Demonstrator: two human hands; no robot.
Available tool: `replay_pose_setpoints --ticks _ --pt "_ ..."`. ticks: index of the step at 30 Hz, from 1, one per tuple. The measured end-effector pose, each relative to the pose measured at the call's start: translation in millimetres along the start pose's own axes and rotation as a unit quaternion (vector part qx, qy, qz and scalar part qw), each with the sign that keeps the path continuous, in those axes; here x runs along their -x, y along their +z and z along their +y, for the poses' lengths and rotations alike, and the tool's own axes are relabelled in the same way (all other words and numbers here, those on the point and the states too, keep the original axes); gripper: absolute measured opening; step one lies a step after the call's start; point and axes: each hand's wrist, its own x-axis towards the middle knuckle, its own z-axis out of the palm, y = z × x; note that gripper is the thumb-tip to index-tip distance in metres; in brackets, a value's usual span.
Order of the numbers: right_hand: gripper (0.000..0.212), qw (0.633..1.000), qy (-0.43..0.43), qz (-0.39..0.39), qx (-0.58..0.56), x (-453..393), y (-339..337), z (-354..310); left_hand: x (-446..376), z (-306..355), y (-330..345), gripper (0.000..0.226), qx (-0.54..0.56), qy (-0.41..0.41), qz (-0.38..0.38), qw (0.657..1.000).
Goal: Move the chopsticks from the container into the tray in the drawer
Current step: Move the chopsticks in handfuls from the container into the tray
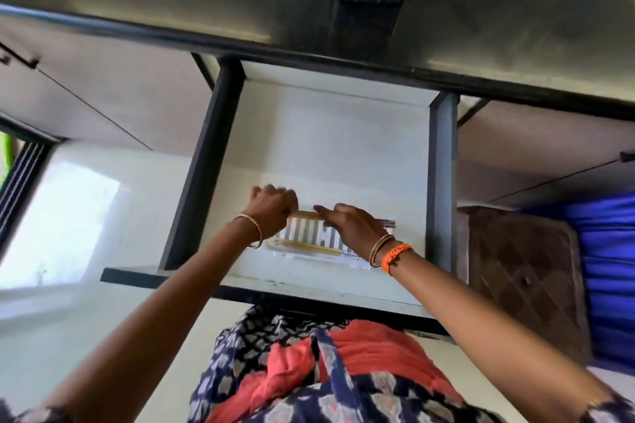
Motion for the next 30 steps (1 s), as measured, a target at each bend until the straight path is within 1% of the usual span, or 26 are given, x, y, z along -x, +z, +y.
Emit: replay_pose_setpoints --ticks 1,2,3,4,5,7,9,10,13,18,20,21,23,24,25,27,30 --pt "0.058 1.000 0.007 -0.006 -0.002 1 6 3 1 -7 4 0.024 -0.001 -0.022 0.062 0.998" --pt "0.057 1.000 0.012 -0.012 -0.011 2 12 7 3 -14 6 0.029 0.023 -0.049 0.106 0.993" --pt "0.055 0.999 0.018 -0.023 -0.024 4 18 11 4 -20 7 0.033 0.062 -0.081 0.126 0.987" --pt "0.055 0.998 0.022 -0.038 -0.034 5 23 13 5 -25 8 0.035 0.101 -0.111 0.119 0.982" --pt "0.056 0.997 0.026 -0.054 -0.040 6 28 14 5 -30 11 0.037 0.136 -0.139 0.091 0.977" --pt "0.057 0.995 0.037 -0.075 -0.046 2 37 14 7 -36 19 0.040 0.182 -0.177 0.009 0.967" --pt "0.056 0.994 0.051 -0.081 -0.048 -6 43 13 9 -39 27 0.039 0.188 -0.200 -0.050 0.960" --pt "0.055 0.994 0.055 -0.084 -0.048 -10 45 11 9 -40 31 0.036 0.188 -0.208 -0.059 0.958" --pt "0.055 0.993 0.060 -0.087 -0.045 -15 50 8 6 -43 41 0.030 0.217 -0.230 -0.062 0.947" --pt "0.057 0.995 0.046 -0.085 -0.011 -11 55 7 0 -47 52 0.030 0.321 -0.274 -0.066 0.904" --pt "0.049 0.996 0.038 -0.080 0.013 -11 54 8 2 -48 57 0.021 0.347 -0.277 -0.044 0.895" --pt "0.044 0.996 0.028 -0.076 0.029 -12 53 7 3 -48 60 0.019 0.345 -0.273 -0.032 0.897" --pt "0.036 0.996 0.012 -0.072 0.055 -12 50 5 3 -49 64 0.020 0.337 -0.269 -0.017 0.902" --pt "0.034 0.995 0.008 -0.071 0.064 -12 49 3 3 -49 65 0.021 0.345 -0.272 -0.015 0.898" --pt "0.035 0.995 0.006 -0.070 0.070 -11 49 2 2 -49 65 0.023 0.358 -0.276 -0.016 0.892" --pt "0.043 0.995 0.002 -0.071 0.074 -12 50 1 1 -49 65 0.026 0.368 -0.278 -0.020 0.887" --pt "0.054 0.994 0.006 -0.084 0.066 -14 52 2 1 -50 64 0.027 0.368 -0.274 -0.029 0.888"
